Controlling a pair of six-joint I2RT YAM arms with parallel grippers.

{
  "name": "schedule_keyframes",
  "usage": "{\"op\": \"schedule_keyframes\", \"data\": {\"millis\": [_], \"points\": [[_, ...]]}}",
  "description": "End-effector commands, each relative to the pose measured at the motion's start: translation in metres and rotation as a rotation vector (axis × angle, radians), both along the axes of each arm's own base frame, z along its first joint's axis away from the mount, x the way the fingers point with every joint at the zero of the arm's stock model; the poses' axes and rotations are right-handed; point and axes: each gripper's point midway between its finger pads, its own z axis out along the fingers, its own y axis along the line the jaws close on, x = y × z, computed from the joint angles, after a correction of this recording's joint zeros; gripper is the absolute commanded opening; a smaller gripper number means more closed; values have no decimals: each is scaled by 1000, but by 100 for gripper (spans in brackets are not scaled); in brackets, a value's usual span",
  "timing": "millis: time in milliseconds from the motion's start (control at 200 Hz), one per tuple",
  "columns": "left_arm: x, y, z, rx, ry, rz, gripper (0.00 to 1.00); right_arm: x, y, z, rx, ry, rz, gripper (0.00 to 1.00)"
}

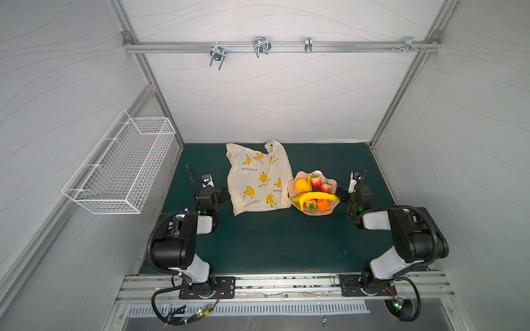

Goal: Place the fruits into the plastic bag
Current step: Rotate the plastic bag at the middle-left of the table.

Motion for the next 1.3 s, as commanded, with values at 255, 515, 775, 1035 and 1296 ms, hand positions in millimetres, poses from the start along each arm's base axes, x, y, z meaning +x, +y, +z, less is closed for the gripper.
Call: {"op": "schedule_keyframes", "data": {"millis": [255,515,775,1035,1296], "points": [[4,1,11,4,-49,11,100,-2,3,2,2,-6,14,99],[4,1,12,5,-53,10,100,-2,3,2,1,-6,14,99],[4,1,12,6,-53,10,100,-2,3,1,2,-4,14,99],[5,1,12,4,-54,11,100,-2,3,1,2,-4,14,99],[5,0,15,4,-60,6,100,-2,4,2,7,-4,21,99]]}}
